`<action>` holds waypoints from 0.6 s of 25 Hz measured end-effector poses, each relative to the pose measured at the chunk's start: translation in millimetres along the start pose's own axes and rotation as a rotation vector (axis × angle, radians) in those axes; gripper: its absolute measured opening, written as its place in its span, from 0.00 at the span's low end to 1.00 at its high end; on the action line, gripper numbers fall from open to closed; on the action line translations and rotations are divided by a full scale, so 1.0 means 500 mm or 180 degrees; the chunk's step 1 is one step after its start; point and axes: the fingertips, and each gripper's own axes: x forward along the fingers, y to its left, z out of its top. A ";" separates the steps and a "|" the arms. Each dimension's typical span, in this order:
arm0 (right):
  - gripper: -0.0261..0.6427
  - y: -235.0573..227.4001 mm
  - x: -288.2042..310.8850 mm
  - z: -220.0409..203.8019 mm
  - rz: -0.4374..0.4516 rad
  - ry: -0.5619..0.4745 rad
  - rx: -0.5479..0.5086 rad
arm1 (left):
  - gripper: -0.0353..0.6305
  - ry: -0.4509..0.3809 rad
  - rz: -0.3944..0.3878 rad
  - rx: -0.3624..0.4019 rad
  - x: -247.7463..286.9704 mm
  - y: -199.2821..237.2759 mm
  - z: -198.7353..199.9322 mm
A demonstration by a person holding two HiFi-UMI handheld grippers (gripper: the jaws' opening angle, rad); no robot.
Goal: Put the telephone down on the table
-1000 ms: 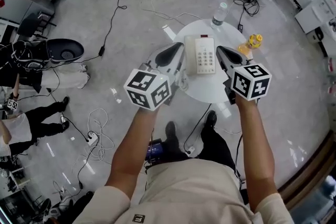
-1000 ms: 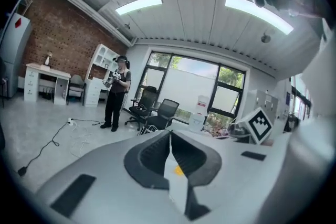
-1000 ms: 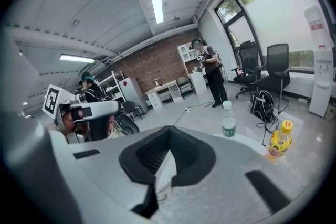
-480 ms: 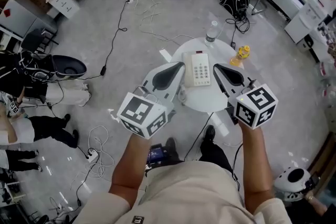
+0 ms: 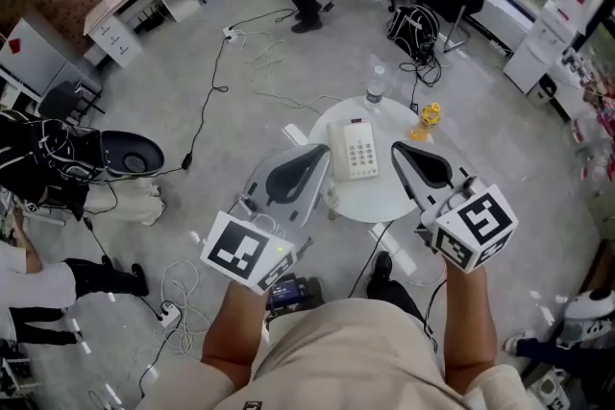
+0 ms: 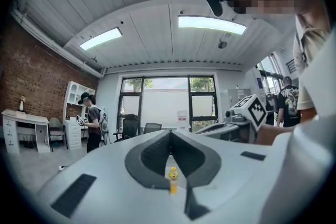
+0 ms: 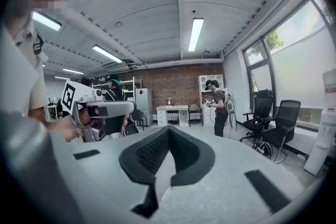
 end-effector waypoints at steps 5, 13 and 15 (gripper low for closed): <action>0.02 0.048 -0.037 0.035 -0.0016 -0.0075 -0.0101 | 0.06 -0.0094 -0.0025 0.0090 -0.050 -0.016 0.032; 0.02 0.116 -0.056 0.072 0.0005 -0.0130 -0.0238 | 0.06 -0.0163 0.0020 0.0130 -0.125 -0.008 0.054; 0.02 0.127 -0.050 0.076 0.0021 -0.0119 -0.0255 | 0.06 -0.0173 0.0044 0.0125 -0.138 0.002 0.056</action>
